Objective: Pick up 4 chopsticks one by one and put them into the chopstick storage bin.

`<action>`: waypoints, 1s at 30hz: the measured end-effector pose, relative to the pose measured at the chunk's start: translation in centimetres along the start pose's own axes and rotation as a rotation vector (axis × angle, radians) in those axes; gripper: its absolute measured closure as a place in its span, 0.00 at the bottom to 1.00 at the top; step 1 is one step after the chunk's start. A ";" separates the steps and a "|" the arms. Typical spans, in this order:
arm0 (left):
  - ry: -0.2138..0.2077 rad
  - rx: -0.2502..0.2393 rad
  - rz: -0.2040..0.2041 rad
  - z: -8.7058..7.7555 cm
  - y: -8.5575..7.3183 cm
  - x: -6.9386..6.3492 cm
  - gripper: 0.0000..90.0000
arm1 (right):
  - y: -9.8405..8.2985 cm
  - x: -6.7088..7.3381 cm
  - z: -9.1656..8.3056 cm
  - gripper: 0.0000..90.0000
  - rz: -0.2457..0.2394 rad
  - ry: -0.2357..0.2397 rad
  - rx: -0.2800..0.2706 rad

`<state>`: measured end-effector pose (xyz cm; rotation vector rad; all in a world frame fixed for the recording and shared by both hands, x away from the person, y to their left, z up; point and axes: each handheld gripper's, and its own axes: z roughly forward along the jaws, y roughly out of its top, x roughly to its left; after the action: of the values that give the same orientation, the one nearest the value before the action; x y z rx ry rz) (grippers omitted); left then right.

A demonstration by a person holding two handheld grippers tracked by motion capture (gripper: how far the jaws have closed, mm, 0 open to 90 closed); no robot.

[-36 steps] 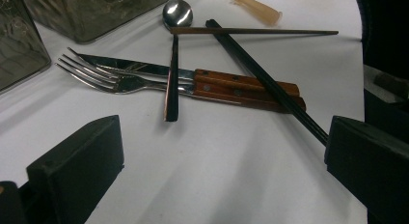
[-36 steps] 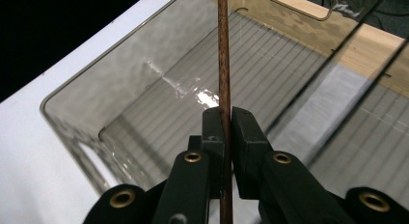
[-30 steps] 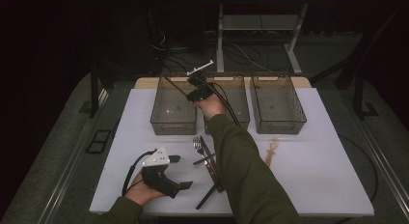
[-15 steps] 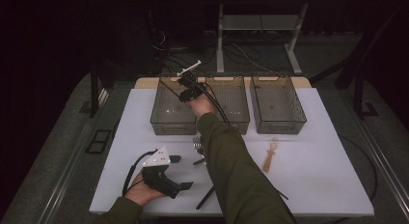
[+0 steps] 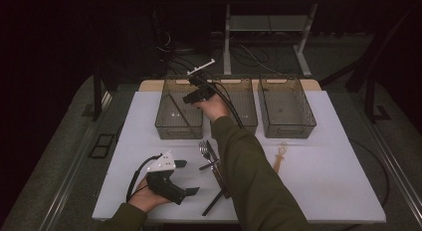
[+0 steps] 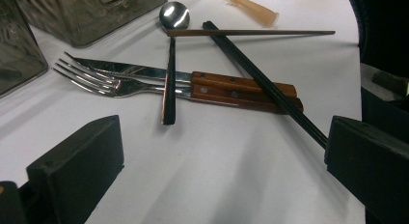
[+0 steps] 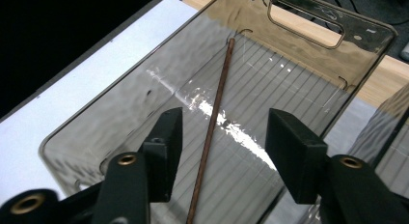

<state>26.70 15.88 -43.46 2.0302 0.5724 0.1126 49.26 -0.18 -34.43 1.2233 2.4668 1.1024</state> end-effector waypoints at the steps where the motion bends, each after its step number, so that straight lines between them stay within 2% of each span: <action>1: 0.000 0.000 -0.001 0.0 0.0 0.0 0.00 | -0.2 -0.1 -0.3 0.49 -0.015 0.010 0.003; 7: -0.002 -0.007 -0.002 -0.1 0.0 0.1 0.00 | -1.2 -0.2 -1.9 0.43 -0.049 0.024 0.000; 13: -0.004 -0.007 -0.010 -0.1 0.0 0.1 0.00 | -3.1 -0.6 -4.0 0.38 -0.068 0.055 -0.010; 21: 0.005 -0.001 0.000 -0.1 0.0 0.2 0.00 | -5.9 -1.8 -6.4 0.36 -0.086 0.104 -0.033; 24: 0.009 -0.003 -0.003 0.0 0.0 0.1 0.00 | -6.9 -2.4 -7.3 0.36 -0.078 0.115 -0.056; 30: 0.021 -0.003 -0.001 0.0 -0.1 0.2 0.00 | -8.9 -3.2 -9.1 0.35 -0.090 0.119 -0.087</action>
<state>26.83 16.03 -43.56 2.0284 0.5857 0.1340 41.77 -10.98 -34.60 1.0406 2.5023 1.2775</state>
